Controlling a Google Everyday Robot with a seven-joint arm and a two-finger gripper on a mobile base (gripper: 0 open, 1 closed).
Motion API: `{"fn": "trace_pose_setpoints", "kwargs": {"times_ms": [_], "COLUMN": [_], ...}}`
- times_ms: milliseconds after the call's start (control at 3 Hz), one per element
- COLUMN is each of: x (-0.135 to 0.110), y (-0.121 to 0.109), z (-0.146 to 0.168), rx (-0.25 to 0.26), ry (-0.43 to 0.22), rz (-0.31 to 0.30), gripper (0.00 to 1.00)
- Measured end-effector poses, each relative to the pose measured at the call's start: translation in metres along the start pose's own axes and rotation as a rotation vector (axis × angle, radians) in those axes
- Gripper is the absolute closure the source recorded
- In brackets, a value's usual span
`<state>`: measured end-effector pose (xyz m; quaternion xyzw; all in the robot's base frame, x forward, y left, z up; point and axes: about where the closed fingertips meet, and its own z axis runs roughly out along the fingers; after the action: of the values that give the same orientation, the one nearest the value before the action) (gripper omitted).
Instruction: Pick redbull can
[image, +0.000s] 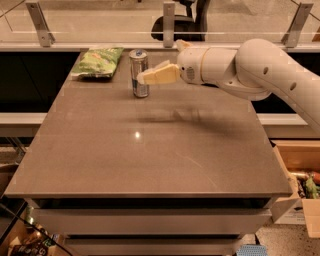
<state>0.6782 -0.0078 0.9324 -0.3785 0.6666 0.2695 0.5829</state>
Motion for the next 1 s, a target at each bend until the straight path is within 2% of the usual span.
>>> {"fn": "trace_pose_setpoints", "kwargs": {"times_ms": [333,1000], "x": [0.001,0.002], "y": [0.011,0.029], "z": [0.017,0.052], "rx": [-0.044,-0.133], "ry": [-0.01,0.012], "rz": [-0.009,-0.03], "gripper": [0.0,0.0]}}
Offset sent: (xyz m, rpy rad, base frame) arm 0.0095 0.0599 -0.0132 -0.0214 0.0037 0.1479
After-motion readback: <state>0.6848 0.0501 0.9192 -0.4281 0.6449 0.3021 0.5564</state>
